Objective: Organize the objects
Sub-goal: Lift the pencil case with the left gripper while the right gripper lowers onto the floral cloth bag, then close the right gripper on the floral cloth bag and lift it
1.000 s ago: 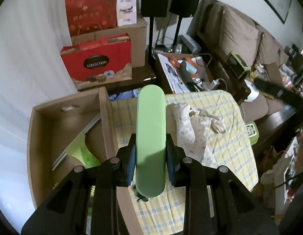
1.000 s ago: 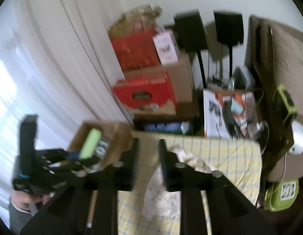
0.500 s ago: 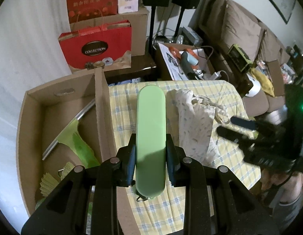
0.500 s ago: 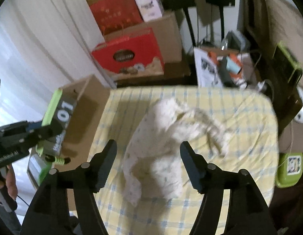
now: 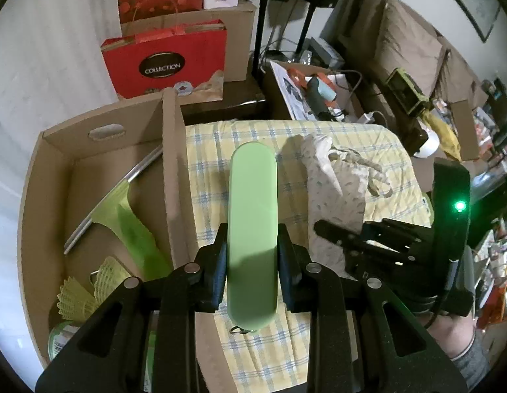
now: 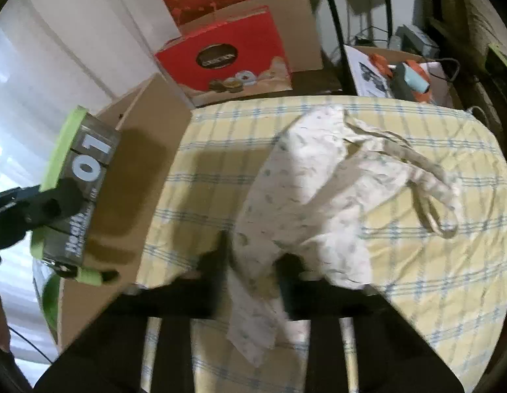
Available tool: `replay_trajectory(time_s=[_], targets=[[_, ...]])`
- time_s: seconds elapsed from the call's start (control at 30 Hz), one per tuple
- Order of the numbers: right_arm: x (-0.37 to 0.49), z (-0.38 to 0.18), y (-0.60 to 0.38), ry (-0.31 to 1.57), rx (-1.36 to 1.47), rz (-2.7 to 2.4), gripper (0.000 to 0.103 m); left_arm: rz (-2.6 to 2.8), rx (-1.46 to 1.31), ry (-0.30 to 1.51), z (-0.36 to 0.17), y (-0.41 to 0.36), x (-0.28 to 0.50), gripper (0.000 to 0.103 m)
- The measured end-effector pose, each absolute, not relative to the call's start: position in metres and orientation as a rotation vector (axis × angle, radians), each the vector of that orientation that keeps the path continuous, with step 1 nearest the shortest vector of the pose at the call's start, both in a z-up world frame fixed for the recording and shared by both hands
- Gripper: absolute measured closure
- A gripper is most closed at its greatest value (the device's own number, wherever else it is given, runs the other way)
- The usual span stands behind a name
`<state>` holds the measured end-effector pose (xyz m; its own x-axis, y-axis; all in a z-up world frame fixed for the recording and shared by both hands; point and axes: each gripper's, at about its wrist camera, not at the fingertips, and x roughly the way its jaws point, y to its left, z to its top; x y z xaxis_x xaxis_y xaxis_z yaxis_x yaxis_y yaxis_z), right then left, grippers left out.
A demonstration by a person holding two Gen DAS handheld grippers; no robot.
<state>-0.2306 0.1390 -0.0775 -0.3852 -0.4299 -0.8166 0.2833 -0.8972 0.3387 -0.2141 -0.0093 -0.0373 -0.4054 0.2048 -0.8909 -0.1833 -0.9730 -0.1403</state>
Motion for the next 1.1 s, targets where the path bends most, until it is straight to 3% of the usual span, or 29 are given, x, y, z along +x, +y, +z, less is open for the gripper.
replay_trajectory(time_s=[0.4, 0.93, 1.1], targets=[[-0.219, -0.029, 0.124, -0.088, 1.2, -2.383, 0.095, 2.481, -1.545, -0.056, -0.031, -0.023, -0.214, 0.078], [-0.215, 0.111, 0.106, -0.092, 0.915, -2.354, 0.096, 2.6, -1.481, -0.073, 0.015, -0.063, -0.203, 0.078], [-0.217, 0.104, 0.098, -0.02, 1.008, -2.342, 0.091, 2.617, -1.473, -0.099, 0.017, -0.074, -0.2, 0.078]])
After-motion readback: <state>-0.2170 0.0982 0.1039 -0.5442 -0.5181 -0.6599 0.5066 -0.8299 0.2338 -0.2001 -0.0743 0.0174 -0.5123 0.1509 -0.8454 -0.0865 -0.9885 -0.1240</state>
